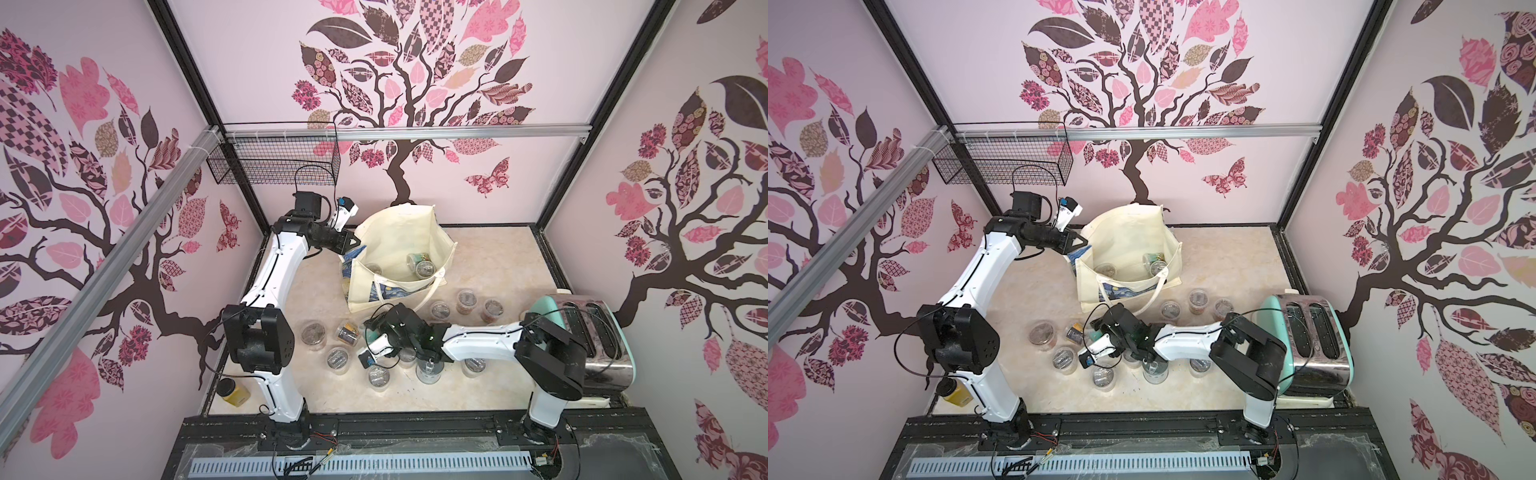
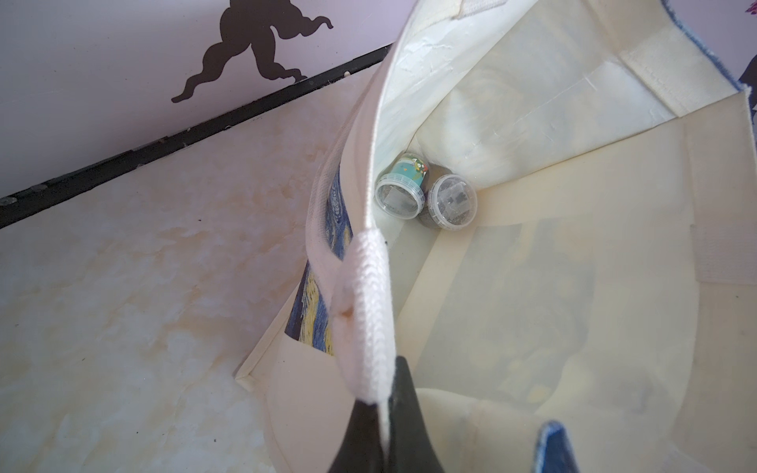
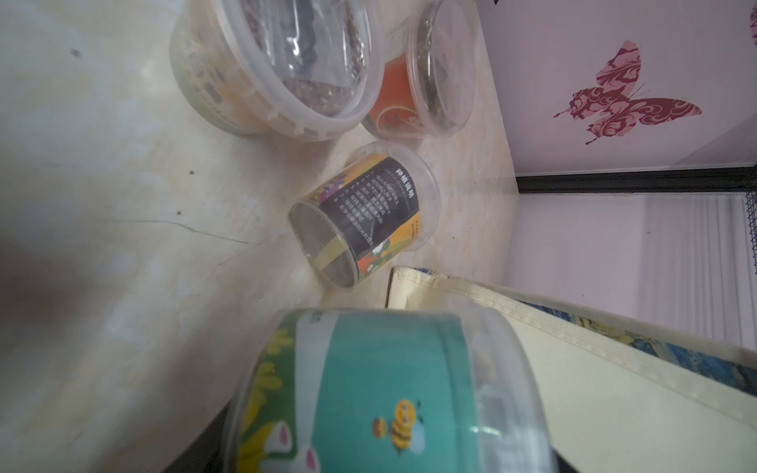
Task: Take out the seed jars from the canvas bag
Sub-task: Place the seed jar at the center of the board.
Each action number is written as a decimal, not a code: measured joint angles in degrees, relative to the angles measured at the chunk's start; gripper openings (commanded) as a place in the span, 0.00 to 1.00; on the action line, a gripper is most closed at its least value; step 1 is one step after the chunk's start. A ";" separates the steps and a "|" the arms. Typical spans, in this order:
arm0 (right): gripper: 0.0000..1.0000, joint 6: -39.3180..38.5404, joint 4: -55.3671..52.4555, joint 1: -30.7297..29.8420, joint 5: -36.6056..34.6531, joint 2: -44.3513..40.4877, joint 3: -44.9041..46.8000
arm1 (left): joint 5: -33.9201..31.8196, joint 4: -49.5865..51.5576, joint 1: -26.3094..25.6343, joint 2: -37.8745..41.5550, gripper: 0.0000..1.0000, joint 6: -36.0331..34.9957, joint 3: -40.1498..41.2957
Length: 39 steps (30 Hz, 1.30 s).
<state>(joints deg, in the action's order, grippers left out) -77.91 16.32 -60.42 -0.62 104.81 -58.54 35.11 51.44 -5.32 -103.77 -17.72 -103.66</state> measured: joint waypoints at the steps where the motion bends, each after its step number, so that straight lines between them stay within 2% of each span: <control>1: 0.68 -0.20 0.02 0.02 -0.04 1.05 -0.61 | 0.15 0.00 0.04 0.00 0.00 0.11 0.00; 16: 0.73 -0.07 4.15 0.98 0.83 8.41 -1.62 | 2.27 -1.27 0.09 0.00 0.00 1.22 0.98; 21: 0.79 -0.11 5.03 1.09 0.50 8.39 -1.31 | 2.43 -1.27 0.09 0.00 0.00 1.22 0.98; 27: 0.80 -0.59 5.73 1.09 0.87 7.50 -0.09 | 2.49 -1.22 0.09 0.00 0.00 1.18 0.98; 39: 0.85 -1.01 2.56 1.09 1.75 1.25 6.10 | 2.45 -1.70 0.09 0.98 0.00 0.28 2.49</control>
<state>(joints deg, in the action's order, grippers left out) -78.91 18.87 -59.33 1.13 106.06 -52.45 37.56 49.74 -5.23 -102.78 -17.43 -101.16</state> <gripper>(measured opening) 0.832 0.046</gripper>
